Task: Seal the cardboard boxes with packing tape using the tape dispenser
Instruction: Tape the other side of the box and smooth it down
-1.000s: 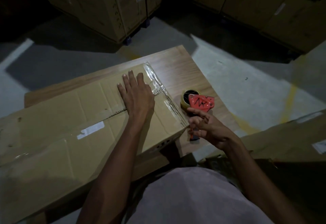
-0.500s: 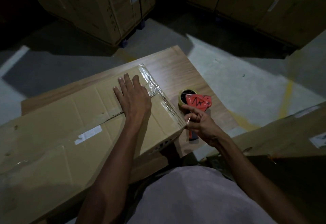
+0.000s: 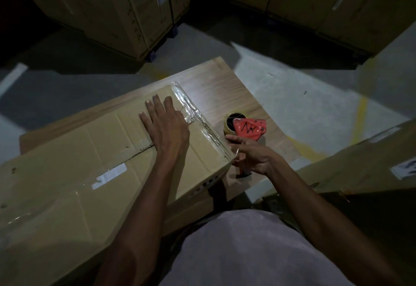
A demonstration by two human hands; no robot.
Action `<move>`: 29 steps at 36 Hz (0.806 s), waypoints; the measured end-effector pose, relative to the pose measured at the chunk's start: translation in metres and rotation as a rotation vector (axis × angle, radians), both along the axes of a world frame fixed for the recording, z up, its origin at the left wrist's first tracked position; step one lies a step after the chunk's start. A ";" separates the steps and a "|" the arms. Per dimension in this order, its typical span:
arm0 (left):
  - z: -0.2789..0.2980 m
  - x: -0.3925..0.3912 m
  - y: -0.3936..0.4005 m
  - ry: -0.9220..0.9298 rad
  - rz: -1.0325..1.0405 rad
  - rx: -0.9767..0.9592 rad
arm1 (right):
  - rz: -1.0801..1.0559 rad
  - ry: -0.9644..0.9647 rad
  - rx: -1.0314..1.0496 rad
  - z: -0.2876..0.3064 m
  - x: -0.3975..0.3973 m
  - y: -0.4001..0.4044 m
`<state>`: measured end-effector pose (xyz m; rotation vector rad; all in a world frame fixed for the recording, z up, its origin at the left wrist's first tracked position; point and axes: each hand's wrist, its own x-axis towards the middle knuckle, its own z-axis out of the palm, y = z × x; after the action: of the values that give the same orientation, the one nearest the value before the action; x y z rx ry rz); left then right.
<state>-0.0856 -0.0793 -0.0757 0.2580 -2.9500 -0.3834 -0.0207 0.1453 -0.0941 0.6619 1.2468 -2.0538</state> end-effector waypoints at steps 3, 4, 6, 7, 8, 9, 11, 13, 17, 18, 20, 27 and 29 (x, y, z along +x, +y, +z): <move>0.001 0.000 0.000 -0.003 0.001 0.006 | -0.045 0.025 0.018 -0.004 0.008 -0.002; 0.000 0.000 0.000 -0.001 0.001 0.009 | -0.052 0.039 0.040 -0.004 0.011 -0.004; 0.000 0.000 0.000 0.006 -0.004 0.012 | -0.095 0.058 0.104 0.000 0.018 -0.008; 0.000 0.000 0.000 0.006 -0.005 0.006 | -0.127 0.066 0.134 0.005 0.020 -0.009; -0.001 0.000 -0.001 0.004 -0.005 -0.002 | -0.152 0.077 0.159 0.011 0.022 -0.010; -0.001 0.000 -0.001 0.003 -0.004 -0.006 | -0.161 0.092 0.175 0.017 0.023 -0.010; -0.001 0.000 -0.001 0.004 -0.004 -0.010 | -0.139 0.136 0.197 0.030 0.025 -0.009; -0.002 -0.001 -0.001 0.006 -0.002 -0.013 | -0.094 0.190 0.270 0.037 0.028 -0.010; -0.001 0.000 -0.001 0.019 -0.003 -0.002 | -0.087 0.269 0.456 0.034 0.036 -0.016; -0.001 0.000 -0.001 0.020 -0.005 0.001 | -0.106 0.271 0.473 0.033 0.037 -0.018; -0.001 0.000 -0.001 0.016 -0.002 0.000 | -0.147 0.269 0.480 0.034 0.039 -0.019; -0.002 0.001 0.000 0.008 0.002 0.003 | -0.251 0.193 0.414 0.041 0.040 -0.026; -0.002 0.000 -0.001 0.005 0.002 -0.010 | -0.228 0.179 0.439 0.042 0.039 -0.026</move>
<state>-0.0851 -0.0802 -0.0777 0.2589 -2.9452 -0.3683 0.0183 0.1192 -0.0524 0.8648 1.8295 -2.0692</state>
